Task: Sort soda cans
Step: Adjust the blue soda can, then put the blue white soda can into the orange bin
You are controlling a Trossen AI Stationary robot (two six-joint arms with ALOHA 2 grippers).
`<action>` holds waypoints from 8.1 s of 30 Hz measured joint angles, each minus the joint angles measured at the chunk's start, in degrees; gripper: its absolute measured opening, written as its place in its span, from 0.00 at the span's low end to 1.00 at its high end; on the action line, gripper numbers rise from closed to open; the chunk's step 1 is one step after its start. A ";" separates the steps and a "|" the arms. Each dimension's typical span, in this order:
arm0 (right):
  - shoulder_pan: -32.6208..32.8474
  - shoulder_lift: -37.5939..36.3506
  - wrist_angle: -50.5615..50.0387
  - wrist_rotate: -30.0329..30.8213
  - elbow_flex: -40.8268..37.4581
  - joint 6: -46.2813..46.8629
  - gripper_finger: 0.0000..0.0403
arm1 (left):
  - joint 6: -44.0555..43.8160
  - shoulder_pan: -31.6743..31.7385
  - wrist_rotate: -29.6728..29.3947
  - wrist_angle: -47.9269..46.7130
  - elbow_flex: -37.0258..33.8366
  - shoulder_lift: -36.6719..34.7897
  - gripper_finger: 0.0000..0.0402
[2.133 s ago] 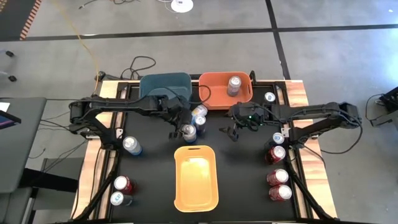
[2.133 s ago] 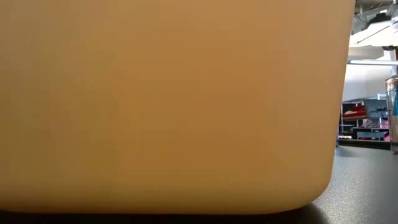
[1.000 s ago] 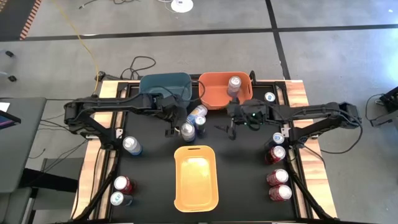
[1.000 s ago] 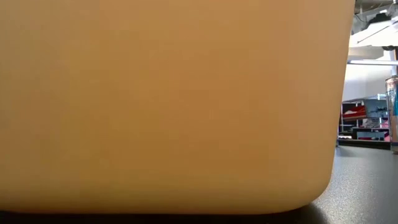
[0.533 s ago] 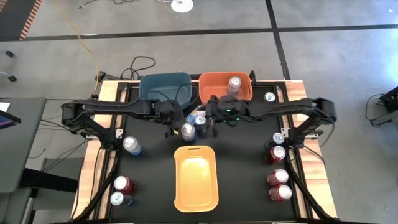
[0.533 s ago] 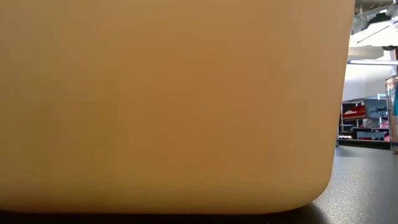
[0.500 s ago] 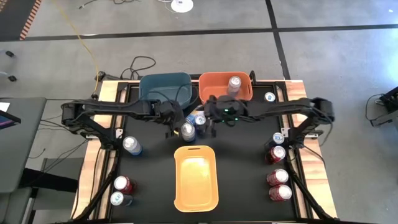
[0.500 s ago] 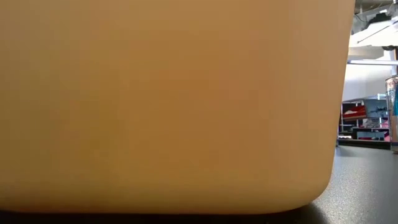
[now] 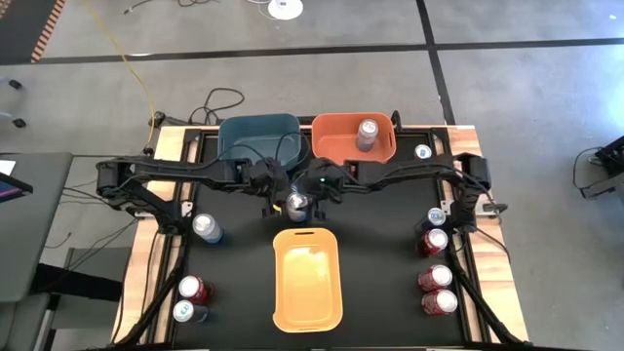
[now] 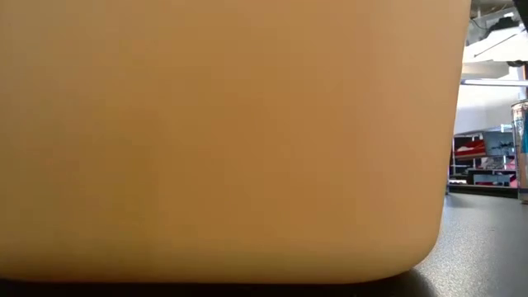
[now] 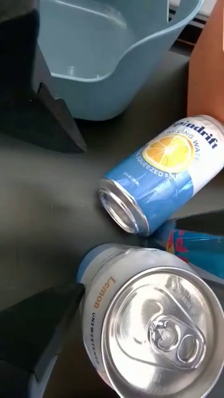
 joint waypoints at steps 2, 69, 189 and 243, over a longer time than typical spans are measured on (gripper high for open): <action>-0.02 0.90 -0.49 0.04 0.98 -0.19 0.95 | 0.00 0.00 0.01 -0.04 0.00 0.00 0.87; -4.45 -8.82 12.90 0.06 -23.97 12.24 0.55 | -0.95 -3.98 3.04 -0.98 0.01 0.00 0.87; 1.31 -11.38 9.41 -3.41 -21.02 11.50 0.78 | 2.12 -7.96 16.66 17.10 0.09 10.10 0.75; -29.98 -29.19 -0.29 7.63 -32.29 14.09 0.67 | -2.99 -7.98 3.83 7.43 0.11 -4.11 0.75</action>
